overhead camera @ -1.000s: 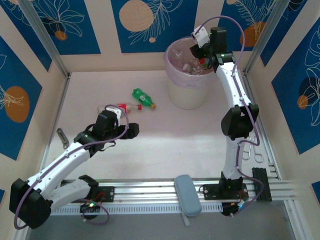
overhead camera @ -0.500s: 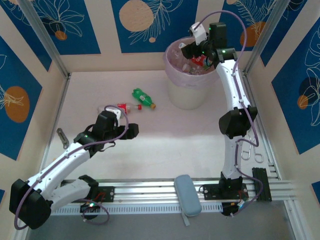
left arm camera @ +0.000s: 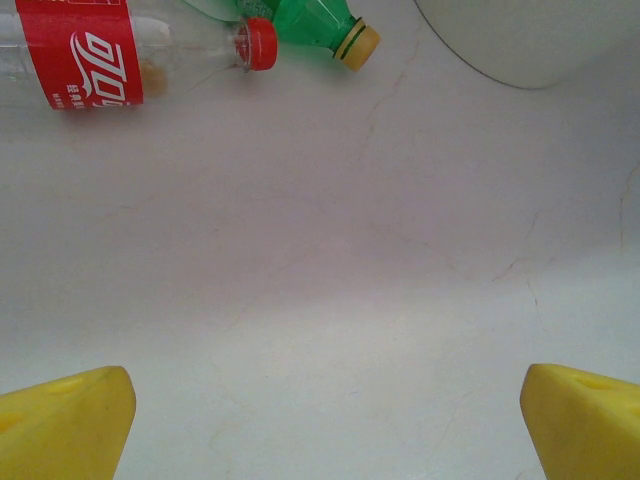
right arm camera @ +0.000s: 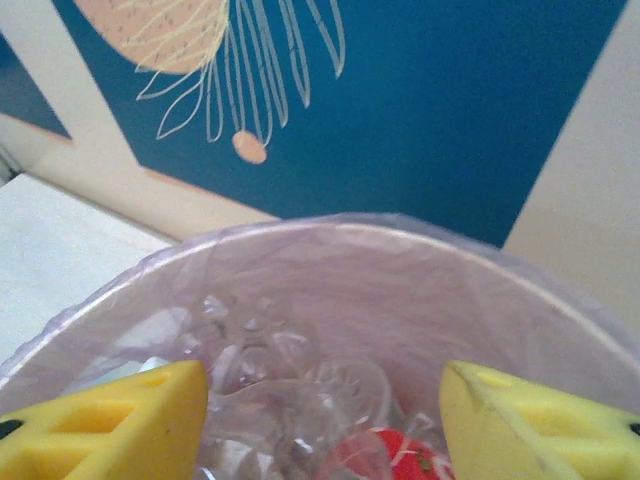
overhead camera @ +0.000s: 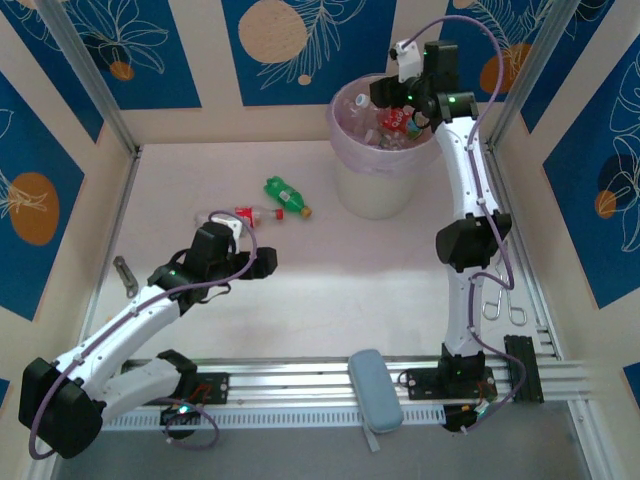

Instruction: Put the plastic bottles in the bin

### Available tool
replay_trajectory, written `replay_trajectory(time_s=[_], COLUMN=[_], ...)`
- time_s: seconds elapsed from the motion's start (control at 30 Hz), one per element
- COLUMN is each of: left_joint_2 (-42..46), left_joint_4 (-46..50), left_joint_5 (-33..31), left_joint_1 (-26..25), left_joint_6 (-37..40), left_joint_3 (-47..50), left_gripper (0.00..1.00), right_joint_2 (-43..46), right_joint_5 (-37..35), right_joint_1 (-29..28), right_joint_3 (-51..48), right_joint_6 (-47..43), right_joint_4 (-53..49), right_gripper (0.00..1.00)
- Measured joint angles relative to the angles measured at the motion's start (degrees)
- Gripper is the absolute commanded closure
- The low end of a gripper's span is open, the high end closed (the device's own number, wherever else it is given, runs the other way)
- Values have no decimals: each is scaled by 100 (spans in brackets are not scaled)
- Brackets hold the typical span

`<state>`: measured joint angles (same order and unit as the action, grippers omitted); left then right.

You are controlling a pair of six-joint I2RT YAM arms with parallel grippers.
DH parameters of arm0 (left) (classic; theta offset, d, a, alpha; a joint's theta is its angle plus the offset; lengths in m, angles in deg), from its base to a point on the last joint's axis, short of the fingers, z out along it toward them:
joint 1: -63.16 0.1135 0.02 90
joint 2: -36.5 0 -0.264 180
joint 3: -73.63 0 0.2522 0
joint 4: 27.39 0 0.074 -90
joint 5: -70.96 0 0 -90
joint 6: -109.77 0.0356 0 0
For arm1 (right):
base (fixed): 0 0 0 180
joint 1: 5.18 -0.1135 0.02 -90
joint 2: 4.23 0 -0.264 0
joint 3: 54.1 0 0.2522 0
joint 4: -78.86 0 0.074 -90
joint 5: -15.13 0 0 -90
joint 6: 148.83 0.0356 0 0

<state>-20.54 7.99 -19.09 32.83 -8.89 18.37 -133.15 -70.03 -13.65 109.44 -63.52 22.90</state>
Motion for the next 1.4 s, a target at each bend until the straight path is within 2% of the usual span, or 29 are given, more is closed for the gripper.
replay_trajectory(time_s=[0.23, 0.5, 0.63, 0.7, 0.83, 0.93, 1.2, 1.3, 1.4], left_joint_2=[33, 46, 28, -46, -317, -608, -1912, -2465, -3084], left_joint_4=[7, 11, 37, 72, 199, 334, 634, 684, 695], left_joint_5=[0, 0, -2, -7, -15, -70, -205, -289, -446], left_joint_1=[22, 33, 76, 122, 258, 420, 1091, 1329, 1508], left_joint_6=[0, 0, 2, 7, 105, 345, 1248, 1250, 787], left_joint_3=[0, 0, -9, -57, -267, -529, -1768, -2199, -2612], left_gripper=[2, 1, 1, 1, 0, 0, 0, 1, 4], right_joint_2=[-98, -179, -181, -146, 262, 1012, 3410, 4142, 4850], right_joint_5=[125, 149, 184, 195, 203, 179, 227, 289, 313], right_joint_1=[-52, -7, 26, 52, 74, 74, 72, 72, 57], right_joint_3=[-439, -595, -216, 37, -37, -872, -4133, -5198, -6212], right_joint_6=[323, 450, 522, 579, 713, 798, 1204, 1357, 1537], right_joint_4=[48, 46, -114, -138, -280, -264, 223, 400, 542], right_gripper=[41, 39, 34, 26, 19, 17, 15, 15, 15])
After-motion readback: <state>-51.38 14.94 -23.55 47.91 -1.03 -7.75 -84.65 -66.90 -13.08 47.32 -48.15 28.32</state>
